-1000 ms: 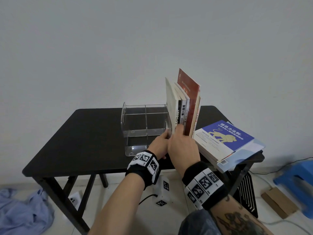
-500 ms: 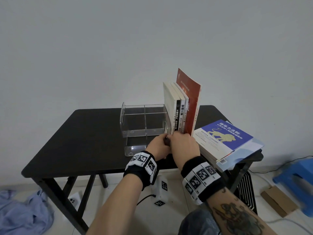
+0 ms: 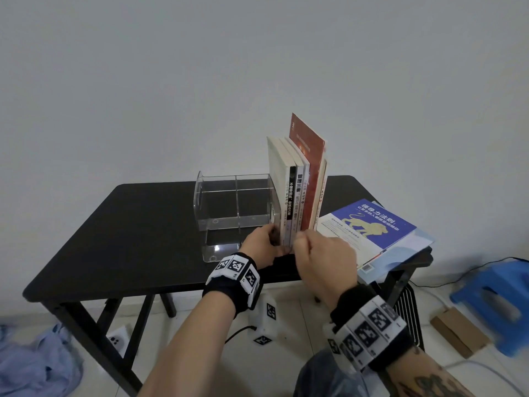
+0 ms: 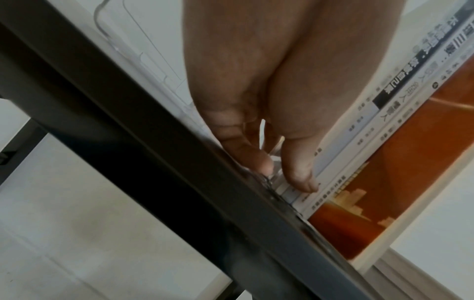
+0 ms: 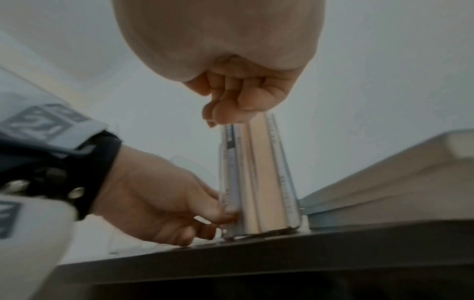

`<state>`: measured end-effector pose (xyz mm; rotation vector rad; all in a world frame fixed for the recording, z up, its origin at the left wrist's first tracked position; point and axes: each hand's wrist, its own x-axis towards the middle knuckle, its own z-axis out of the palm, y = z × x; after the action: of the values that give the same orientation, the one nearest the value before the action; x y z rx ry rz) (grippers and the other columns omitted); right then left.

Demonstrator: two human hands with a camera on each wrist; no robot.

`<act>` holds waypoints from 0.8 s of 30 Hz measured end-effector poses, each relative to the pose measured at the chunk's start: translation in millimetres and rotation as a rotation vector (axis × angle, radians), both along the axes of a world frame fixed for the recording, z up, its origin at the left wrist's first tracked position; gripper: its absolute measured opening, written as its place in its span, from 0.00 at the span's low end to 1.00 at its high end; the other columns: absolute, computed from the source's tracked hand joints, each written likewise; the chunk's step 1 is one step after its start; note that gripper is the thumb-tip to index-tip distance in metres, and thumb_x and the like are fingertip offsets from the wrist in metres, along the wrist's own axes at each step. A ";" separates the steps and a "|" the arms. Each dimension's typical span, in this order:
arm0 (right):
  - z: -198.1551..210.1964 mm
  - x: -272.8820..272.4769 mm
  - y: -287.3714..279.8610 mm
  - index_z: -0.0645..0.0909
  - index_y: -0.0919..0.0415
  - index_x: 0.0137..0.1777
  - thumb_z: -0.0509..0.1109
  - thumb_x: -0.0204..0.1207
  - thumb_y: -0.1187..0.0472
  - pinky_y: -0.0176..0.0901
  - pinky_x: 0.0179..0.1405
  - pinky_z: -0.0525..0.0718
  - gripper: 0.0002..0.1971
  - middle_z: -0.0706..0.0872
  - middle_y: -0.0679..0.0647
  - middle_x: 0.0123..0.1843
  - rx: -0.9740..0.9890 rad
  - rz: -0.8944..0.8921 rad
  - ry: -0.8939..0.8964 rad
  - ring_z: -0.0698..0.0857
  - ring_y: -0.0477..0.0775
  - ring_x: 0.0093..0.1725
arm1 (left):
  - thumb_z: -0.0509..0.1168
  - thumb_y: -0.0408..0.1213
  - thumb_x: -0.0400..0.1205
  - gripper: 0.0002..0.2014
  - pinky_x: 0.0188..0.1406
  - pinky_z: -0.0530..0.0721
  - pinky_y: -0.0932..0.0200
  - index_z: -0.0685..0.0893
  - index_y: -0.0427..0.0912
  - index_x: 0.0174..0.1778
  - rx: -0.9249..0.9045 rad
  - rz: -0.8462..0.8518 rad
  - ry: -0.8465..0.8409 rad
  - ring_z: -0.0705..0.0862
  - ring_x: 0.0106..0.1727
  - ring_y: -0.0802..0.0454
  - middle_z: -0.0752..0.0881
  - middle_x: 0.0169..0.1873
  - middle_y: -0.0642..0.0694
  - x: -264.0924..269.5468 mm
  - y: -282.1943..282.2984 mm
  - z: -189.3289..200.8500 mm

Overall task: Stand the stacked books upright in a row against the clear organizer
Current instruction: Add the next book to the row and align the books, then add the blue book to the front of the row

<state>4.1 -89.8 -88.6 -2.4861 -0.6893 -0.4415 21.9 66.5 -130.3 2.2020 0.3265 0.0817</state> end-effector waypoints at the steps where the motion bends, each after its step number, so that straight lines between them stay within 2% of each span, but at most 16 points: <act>1: 1.3 7.2 -6.6 0.75 0.56 0.33 0.51 0.79 0.50 0.47 0.32 0.75 0.18 0.83 0.54 0.29 0.015 -0.026 0.049 0.81 0.62 0.33 | 0.73 0.37 0.80 0.23 0.32 0.83 0.64 0.80 0.47 0.71 -0.010 0.007 -0.001 0.84 0.42 0.55 0.87 0.57 0.50 -0.4 -0.3 0.0; 3: 2.9 25.6 -19.0 0.71 0.56 0.32 0.52 0.81 0.52 0.48 0.33 0.72 0.17 0.79 0.52 0.29 0.065 -0.117 0.092 0.78 0.60 0.34 | 0.75 0.39 0.79 0.23 0.35 0.87 0.62 0.80 0.48 0.71 -0.040 0.014 -0.011 0.85 0.46 0.54 0.85 0.54 0.53 -1.3 0.0 -0.8; 5: -1.3 47.7 -31.2 0.71 0.56 0.34 0.53 0.81 0.51 0.47 0.34 0.70 0.16 0.80 0.53 0.31 0.091 -0.253 0.117 0.77 0.59 0.34 | 0.75 0.39 0.79 0.24 0.49 0.90 0.53 0.79 0.48 0.72 -0.055 0.016 -0.011 0.86 0.53 0.50 0.85 0.56 0.52 -2.0 -0.5 -0.8; 7: -8.7 71.5 -45.0 0.74 0.56 0.44 0.55 0.80 0.45 0.48 0.39 0.74 0.16 0.84 0.54 0.41 0.077 -0.371 0.195 0.81 0.60 0.40 | 0.75 0.39 0.79 0.26 0.57 0.89 0.48 0.79 0.48 0.73 -0.053 0.019 -0.003 0.86 0.58 0.48 0.85 0.59 0.50 -2.4 -0.2 -0.8; 9: -19.3 95.6 -63.0 0.72 0.60 0.60 0.58 0.77 0.36 0.52 0.47 0.78 0.26 0.82 0.59 0.58 0.031 -0.458 0.332 0.83 0.64 0.52 | 0.75 0.39 0.78 0.27 0.59 0.88 0.46 0.78 0.48 0.74 -0.042 0.021 -0.004 0.86 0.60 0.47 0.85 0.61 0.49 -2.5 0.1 -1.2; 10: -23.7 105.1 -72.2 0.68 0.62 0.66 0.59 0.75 0.33 0.54 0.50 0.79 0.33 0.78 0.61 0.63 -0.021 -0.496 0.405 0.83 0.66 0.56 | 0.75 0.39 0.78 0.27 0.60 0.88 0.45 0.78 0.48 0.74 -0.034 0.020 -0.003 0.86 0.60 0.46 0.85 0.62 0.49 -2.4 0.2 -1.4; 11: -27.5 111.8 -79.8 0.65 0.63 0.68 0.60 0.73 0.31 0.55 0.52 0.81 0.38 0.77 0.62 0.63 -0.069 -0.529 0.462 0.83 0.66 0.57 | 0.75 0.39 0.78 0.27 0.59 0.88 0.46 0.78 0.48 0.74 -0.032 0.019 -0.001 0.86 0.59 0.47 0.85 0.62 0.49 -2.6 0.3 -1.3; 13: -32.3 118.3 -90.1 0.63 0.64 0.67 0.62 0.70 0.28 0.54 0.50 0.83 0.41 0.79 0.61 0.55 -0.104 -0.553 0.509 0.83 0.64 0.53 | 0.75 0.38 0.79 0.27 0.49 0.90 0.54 0.78 0.48 0.74 -0.041 0.010 0.002 0.86 0.53 0.50 0.84 0.56 0.53 -2.9 0.6 -0.4; 15: -32.6 123.8 -95.2 0.64 0.67 0.66 0.66 0.72 0.32 0.49 0.45 0.81 0.40 0.82 0.59 0.49 -0.058 -0.534 0.503 0.83 0.62 0.49 | 0.75 0.38 0.79 0.27 0.42 0.89 0.59 0.78 0.48 0.74 -0.034 0.006 0.001 0.85 0.49 0.53 0.81 0.53 0.55 -3.3 0.5 0.9; 17: -30.5 131.0 -100.5 0.69 0.71 0.64 0.72 0.71 0.36 0.47 0.40 0.79 0.38 0.83 0.57 0.44 0.001 -0.517 0.508 0.83 0.60 0.44 | 0.75 0.38 0.79 0.26 0.43 0.89 0.58 0.78 0.48 0.74 -0.033 0.013 -0.001 0.85 0.49 0.52 0.83 0.54 0.53 -3.5 0.4 0.8; 20: -27.9 138.8 -110.0 0.80 0.68 0.50 0.79 0.66 0.42 0.45 0.34 0.81 0.28 0.87 0.58 0.40 0.092 -0.482 0.522 0.85 0.58 0.38 | 0.75 0.38 0.79 0.27 0.47 0.91 0.54 0.78 0.49 0.74 -0.031 0.019 0.002 0.86 0.50 0.50 0.84 0.57 0.51 -3.8 -0.2 0.3; 22: -26.9 140.7 -114.9 0.82 0.67 0.46 0.82 0.67 0.52 0.45 0.32 0.83 0.19 0.88 0.60 0.38 0.298 -0.425 0.611 0.86 0.59 0.36 | 0.75 0.39 0.79 0.27 0.48 0.91 0.53 0.77 0.49 0.75 -0.025 0.020 0.002 0.87 0.51 0.50 0.83 0.57 0.52 -4.1 0.3 0.2; 23: -25.7 139.3 -117.4 0.83 0.67 0.45 0.82 0.68 0.57 0.45 0.31 0.84 0.16 0.87 0.61 0.35 0.431 -0.395 0.682 0.85 0.59 0.32 | 0.75 0.39 0.79 0.27 0.49 0.91 0.53 0.77 0.49 0.75 -0.024 0.020 0.002 0.87 0.51 0.50 0.83 0.57 0.52 -4.3 0.1 0.2; 24: -23.3 137.4 -119.9 0.82 0.68 0.44 0.80 0.69 0.60 0.43 0.25 0.81 0.13 0.84 0.60 0.30 0.550 -0.374 0.759 0.81 0.56 0.24 | 0.75 0.39 0.79 0.27 0.50 0.91 0.53 0.77 0.48 0.75 -0.021 0.020 0.003 0.87 0.52 0.50 0.83 0.57 0.52 -3.9 0.0 0.2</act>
<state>141.5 -209.7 -111.9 -2.0031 0.1885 0.1851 17.9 66.5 -130.1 2.1785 0.3493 0.0861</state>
